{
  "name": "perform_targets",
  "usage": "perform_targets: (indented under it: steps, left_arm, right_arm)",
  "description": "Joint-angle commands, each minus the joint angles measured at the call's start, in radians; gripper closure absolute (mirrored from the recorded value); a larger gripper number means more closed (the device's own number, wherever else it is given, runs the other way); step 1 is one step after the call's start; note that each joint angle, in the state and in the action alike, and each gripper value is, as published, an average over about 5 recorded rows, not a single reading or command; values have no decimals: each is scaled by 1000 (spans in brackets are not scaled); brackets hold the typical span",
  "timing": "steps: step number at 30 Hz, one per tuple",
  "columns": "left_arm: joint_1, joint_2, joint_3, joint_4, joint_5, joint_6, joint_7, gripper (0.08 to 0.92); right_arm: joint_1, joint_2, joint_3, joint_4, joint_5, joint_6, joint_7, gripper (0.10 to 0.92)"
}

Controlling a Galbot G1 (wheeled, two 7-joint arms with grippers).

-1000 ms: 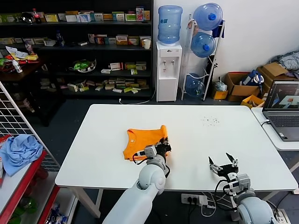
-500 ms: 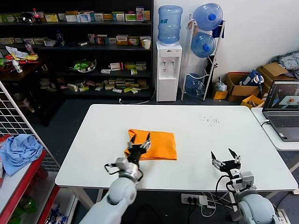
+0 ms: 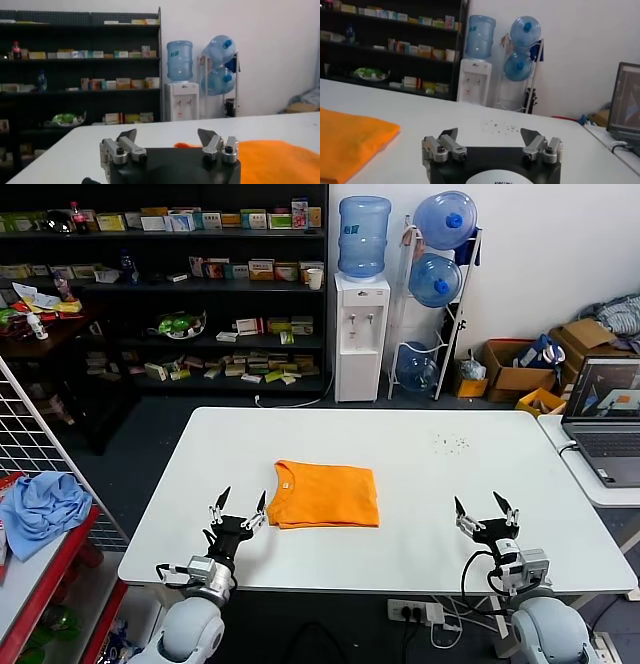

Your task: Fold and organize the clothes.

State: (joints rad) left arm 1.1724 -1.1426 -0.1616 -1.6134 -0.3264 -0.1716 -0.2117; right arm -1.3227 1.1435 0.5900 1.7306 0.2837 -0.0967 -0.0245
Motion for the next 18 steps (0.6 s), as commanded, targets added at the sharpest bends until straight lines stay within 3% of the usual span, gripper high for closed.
perform_targets:
  steps: [1, 18]
  left_arm:
    - [88, 33, -78, -38, 115, 25, 51, 177]
    - [106, 16, -80, -72, 129, 79, 73, 177]
  right_arm:
    - [-1, 48, 41, 7, -3, 26, -30, 203]
    - [-34, 70, 103, 70, -38, -89, -101, 203]
